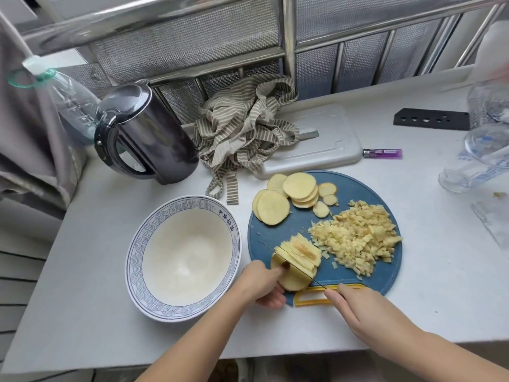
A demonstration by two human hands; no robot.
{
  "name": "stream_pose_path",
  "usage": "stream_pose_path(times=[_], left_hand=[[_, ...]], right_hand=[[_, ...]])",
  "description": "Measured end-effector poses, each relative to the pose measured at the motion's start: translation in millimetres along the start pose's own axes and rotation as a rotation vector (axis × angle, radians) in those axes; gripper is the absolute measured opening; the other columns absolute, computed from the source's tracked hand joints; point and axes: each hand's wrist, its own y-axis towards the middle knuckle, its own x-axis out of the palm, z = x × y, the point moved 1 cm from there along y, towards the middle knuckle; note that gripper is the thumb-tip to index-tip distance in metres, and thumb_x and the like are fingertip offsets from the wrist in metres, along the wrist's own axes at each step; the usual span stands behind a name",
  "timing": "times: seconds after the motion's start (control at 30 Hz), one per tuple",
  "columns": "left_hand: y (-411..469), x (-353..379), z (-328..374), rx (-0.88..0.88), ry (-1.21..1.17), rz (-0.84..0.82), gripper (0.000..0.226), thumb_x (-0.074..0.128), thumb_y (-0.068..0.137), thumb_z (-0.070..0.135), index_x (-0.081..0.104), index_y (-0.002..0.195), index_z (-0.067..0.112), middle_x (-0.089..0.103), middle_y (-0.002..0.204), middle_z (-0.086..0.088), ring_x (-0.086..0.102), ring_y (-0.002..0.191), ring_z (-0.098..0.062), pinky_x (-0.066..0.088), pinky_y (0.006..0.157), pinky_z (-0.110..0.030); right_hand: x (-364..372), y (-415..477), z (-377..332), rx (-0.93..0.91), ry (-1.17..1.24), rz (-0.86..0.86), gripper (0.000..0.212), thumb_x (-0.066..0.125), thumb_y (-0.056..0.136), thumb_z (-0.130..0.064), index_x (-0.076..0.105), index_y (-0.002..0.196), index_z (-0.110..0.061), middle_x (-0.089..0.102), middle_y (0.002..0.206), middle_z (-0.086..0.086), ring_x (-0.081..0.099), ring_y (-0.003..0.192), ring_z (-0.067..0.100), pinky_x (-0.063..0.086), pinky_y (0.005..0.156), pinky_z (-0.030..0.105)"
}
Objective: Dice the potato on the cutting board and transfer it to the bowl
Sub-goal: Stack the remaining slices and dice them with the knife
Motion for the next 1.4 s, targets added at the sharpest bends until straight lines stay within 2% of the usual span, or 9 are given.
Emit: stream_pose_path(times=[0.2, 0.33, 0.57, 0.67, 0.8, 0.93, 1.07, 1.23, 1.4], left_hand=[[5, -4, 1, -0.008, -0.003, -0.042, 0.039, 0.048, 0.096, 0.023, 0.068, 0.082, -0.007, 0.069, 0.06, -0.011, 0.061, 0.042, -0.017, 0.052, 0.044, -0.023], [9, -6, 0, 0.015, 0.005, -0.05, 0.045, 0.05, 0.099, 0.03, 0.065, 0.071, -0.003, 0.067, 0.055, -0.008, 0.06, 0.043, -0.017, 0.051, 0.044, -0.024], [12, -4, 0, 0.026, 0.006, -0.051, 0.054, 0.05, 0.098, 0.043, 0.065, 0.072, -0.003, 0.068, 0.056, -0.006, 0.06, 0.042, -0.014, 0.052, 0.045, -0.023], [14, -1, -1, 0.043, 0.024, -0.038, 0.054, 0.048, 0.099, 0.042, 0.064, 0.073, -0.002, 0.068, 0.057, -0.007, 0.061, 0.043, -0.016, 0.053, 0.047, -0.024], [18, 1, -6, 0.075, 0.054, -0.026, 0.051, 0.043, 0.101, 0.036, 0.064, 0.067, 0.004, 0.071, 0.064, -0.01, 0.064, 0.056, -0.022, 0.06, 0.065, -0.032], [18, -2, -6, 0.099, 0.123, -0.029, 0.052, 0.042, 0.1, 0.039, 0.063, 0.065, 0.007, 0.071, 0.065, -0.008, 0.064, 0.055, -0.02, 0.057, 0.059, -0.025], [19, -1, -8, 0.113, 0.116, -0.029, 0.052, 0.04, 0.101, 0.037, 0.059, 0.062, 0.009, 0.07, 0.066, -0.01, 0.062, 0.054, -0.02, 0.057, 0.062, -0.028], [20, 0, -8, 0.142, 0.143, -0.052, 0.056, 0.043, 0.101, 0.043, 0.056, 0.057, 0.012, 0.068, 0.067, -0.013, 0.058, 0.051, -0.017, 0.054, 0.06, -0.024], [30, -1, -12, 0.113, 0.113, -0.078, 0.049, 0.047, 0.099, 0.046, 0.057, 0.073, 0.006, 0.069, 0.074, -0.018, 0.058, 0.06, -0.025, 0.057, 0.071, -0.037]], right_hand=[[-1, -1, -6, 0.014, -0.049, -0.03, 0.062, -0.011, 0.07, -0.071, 0.036, 0.077, -0.032, 0.057, 0.082, -0.006, 0.055, 0.079, 0.011, 0.045, 0.071, 0.029], [-3, 2, -2, 0.019, -0.044, -0.049, 0.072, -0.014, 0.068, -0.072, 0.043, 0.085, -0.031, 0.06, 0.087, -0.007, 0.057, 0.084, 0.012, 0.047, 0.075, 0.03], [-3, 4, -3, 0.027, 0.033, -0.067, 0.082, -0.012, 0.067, -0.072, 0.053, 0.092, -0.028, 0.061, 0.089, -0.008, 0.057, 0.089, 0.01, 0.046, 0.082, 0.029], [-3, 5, -2, 0.024, 0.077, -0.097, 0.08, -0.008, 0.07, -0.073, 0.054, 0.088, -0.027, 0.06, 0.087, -0.007, 0.056, 0.087, 0.011, 0.045, 0.083, 0.031], [-4, 6, -7, -0.005, 0.029, -0.162, 0.071, -0.005, 0.077, -0.07, 0.05, 0.086, -0.027, 0.056, 0.088, -0.009, 0.054, 0.087, 0.011, 0.045, 0.084, 0.031], [-5, 9, -3, -0.013, 0.048, -0.145, 0.071, 0.0, 0.082, -0.071, 0.052, 0.08, -0.023, 0.058, 0.08, -0.004, 0.054, 0.078, 0.014, 0.045, 0.077, 0.032], [-7, 10, -2, -0.001, 0.038, -0.168, 0.074, 0.002, 0.083, -0.068, 0.054, 0.082, -0.017, 0.058, 0.079, 0.0, 0.054, 0.076, 0.017, 0.044, 0.075, 0.032], [-18, 24, -8, 0.021, 0.064, -0.275, 0.053, 0.017, 0.099, -0.054, 0.04, 0.072, -0.015, 0.042, 0.07, 0.0, 0.036, 0.062, 0.014, 0.032, 0.062, 0.028], [-9, 34, -7, 0.039, 0.012, -0.268, 0.053, 0.018, 0.1, -0.053, 0.045, 0.075, -0.014, 0.047, 0.072, 0.001, 0.044, 0.066, 0.017, 0.04, 0.072, 0.035]])
